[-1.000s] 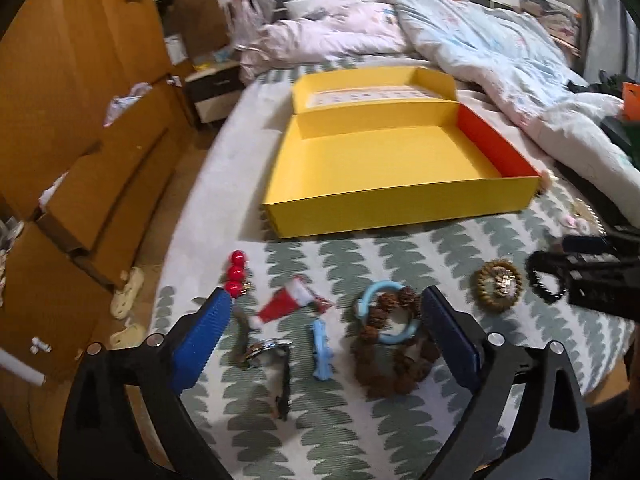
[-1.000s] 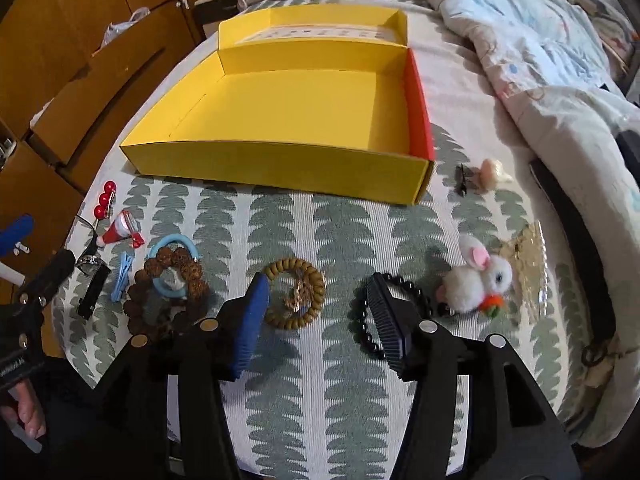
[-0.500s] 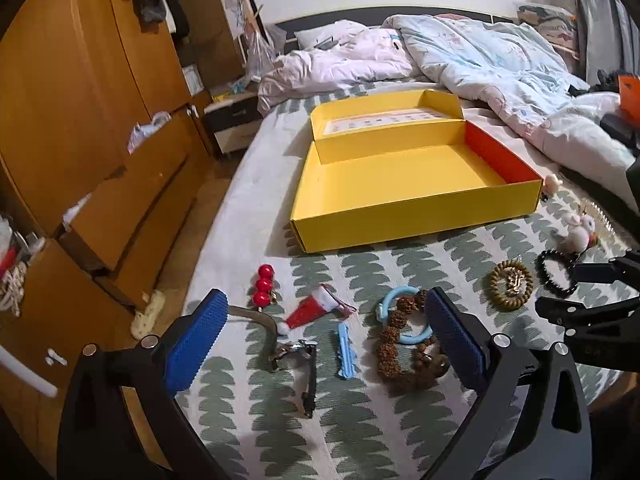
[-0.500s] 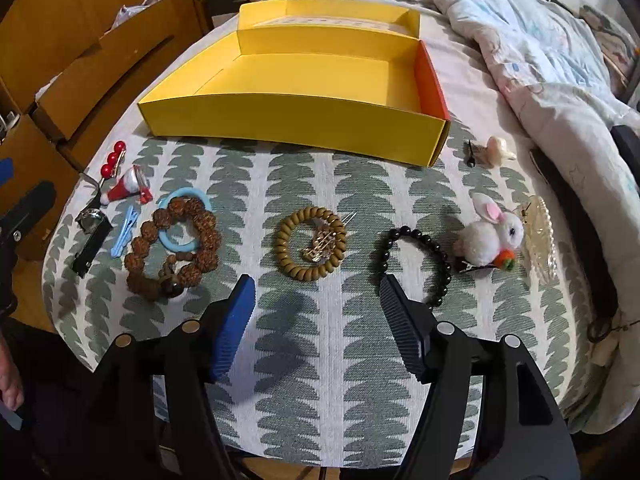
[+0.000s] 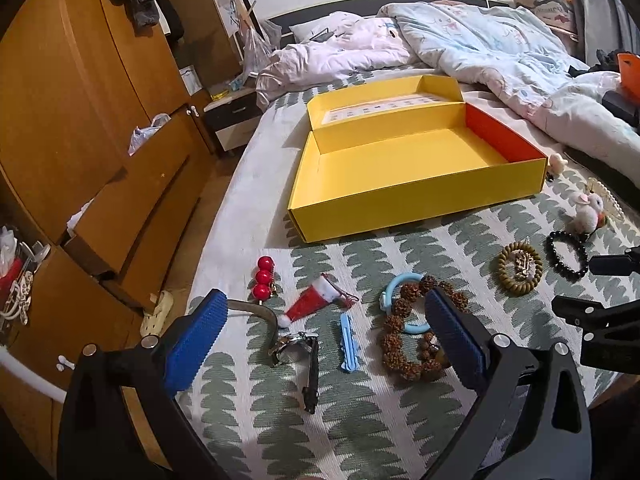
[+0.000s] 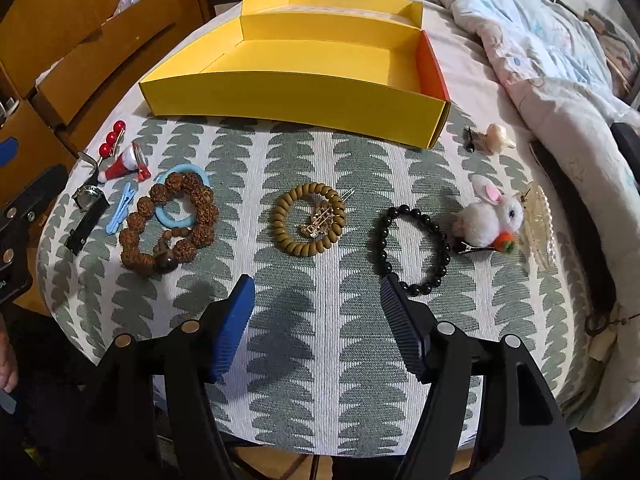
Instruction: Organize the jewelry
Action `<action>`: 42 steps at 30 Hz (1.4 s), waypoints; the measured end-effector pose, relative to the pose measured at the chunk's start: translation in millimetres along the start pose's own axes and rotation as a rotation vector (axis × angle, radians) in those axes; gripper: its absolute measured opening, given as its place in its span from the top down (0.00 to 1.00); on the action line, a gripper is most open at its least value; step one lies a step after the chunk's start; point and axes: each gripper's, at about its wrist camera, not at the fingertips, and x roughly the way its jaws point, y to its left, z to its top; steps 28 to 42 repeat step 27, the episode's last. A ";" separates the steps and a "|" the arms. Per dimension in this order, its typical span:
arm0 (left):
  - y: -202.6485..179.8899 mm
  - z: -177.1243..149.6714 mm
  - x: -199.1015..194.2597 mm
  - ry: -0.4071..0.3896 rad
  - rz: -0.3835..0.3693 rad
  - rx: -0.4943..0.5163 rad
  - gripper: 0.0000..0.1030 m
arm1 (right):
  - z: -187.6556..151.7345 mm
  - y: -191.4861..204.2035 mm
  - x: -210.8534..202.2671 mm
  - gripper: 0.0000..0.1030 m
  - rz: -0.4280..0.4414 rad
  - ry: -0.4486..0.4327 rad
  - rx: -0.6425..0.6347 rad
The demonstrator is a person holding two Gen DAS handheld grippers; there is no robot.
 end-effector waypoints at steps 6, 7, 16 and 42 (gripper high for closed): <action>0.3 0.5 -3.2 -0.012 -0.003 -0.010 0.05 | -1.7 -0.9 -0.1 0.34 -0.005 0.005 0.002; -0.6 0.4 -4.9 -0.019 0.003 -0.008 0.05 | -1.8 -1.9 -0.1 0.34 -0.005 0.005 0.002; 4.5 2.5 -9.6 -0.041 0.008 -0.025 0.05 | -1.6 -2.7 0.2 0.34 -0.003 0.004 0.004; 2.5 1.4 -11.0 -0.024 -0.026 -0.024 0.05 | -1.8 -4.1 1.7 0.34 -0.009 0.010 0.003</action>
